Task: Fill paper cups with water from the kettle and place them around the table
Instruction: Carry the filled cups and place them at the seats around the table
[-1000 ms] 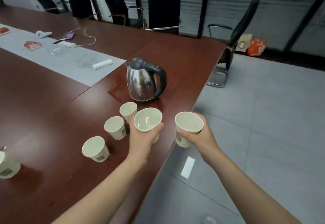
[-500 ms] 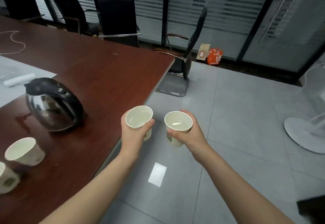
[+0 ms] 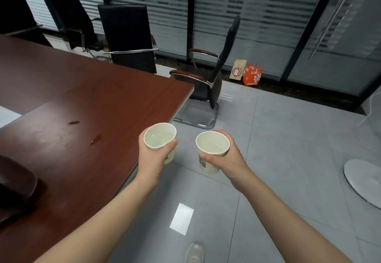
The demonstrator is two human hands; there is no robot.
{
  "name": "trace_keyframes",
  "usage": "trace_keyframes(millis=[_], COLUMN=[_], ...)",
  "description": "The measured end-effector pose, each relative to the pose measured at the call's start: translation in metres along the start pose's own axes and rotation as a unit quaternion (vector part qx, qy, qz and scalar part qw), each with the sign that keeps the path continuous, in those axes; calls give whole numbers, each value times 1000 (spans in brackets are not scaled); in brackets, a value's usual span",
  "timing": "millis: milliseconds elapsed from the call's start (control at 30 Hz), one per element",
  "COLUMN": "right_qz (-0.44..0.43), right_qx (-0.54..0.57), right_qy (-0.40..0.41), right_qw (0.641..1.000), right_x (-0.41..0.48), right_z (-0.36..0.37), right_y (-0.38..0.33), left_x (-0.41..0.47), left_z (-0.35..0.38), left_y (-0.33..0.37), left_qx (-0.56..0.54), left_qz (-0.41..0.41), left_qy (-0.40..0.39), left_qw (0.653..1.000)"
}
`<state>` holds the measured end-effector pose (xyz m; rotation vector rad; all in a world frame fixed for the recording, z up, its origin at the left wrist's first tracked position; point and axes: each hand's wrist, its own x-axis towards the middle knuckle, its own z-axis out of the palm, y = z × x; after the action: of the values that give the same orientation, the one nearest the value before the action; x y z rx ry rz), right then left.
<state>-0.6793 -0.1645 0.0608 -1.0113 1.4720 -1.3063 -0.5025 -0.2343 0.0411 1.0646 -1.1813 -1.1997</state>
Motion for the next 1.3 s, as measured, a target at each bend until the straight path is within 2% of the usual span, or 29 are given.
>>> trace_keyframes(millis=[533, 733, 933, 1133, 1300], right_qz=[-7, -3, 3, 3, -13], right_qx=[-12, -19, -30, -30, -44], right_qy=[-53, -115, -200, -273, -307], right_qw=[998, 993, 979, 962, 951], right_x=[285, 395, 515, 609, 672], right_z=[-73, -112, -148, -154, -138], right_y=[-31, -33, -42, -53, -59], left_x=[223, 300, 374, 436, 484], left_z=[136, 190, 248, 282, 282], left_y=[-24, -48, -63, -69, -74], left_qx=[-8, -16, -17, -9, -1], left_qz=[-34, -48, -40, -17, -2], left_qy=[71, 141, 251, 339, 387], left_qw=[997, 989, 967, 941, 922])
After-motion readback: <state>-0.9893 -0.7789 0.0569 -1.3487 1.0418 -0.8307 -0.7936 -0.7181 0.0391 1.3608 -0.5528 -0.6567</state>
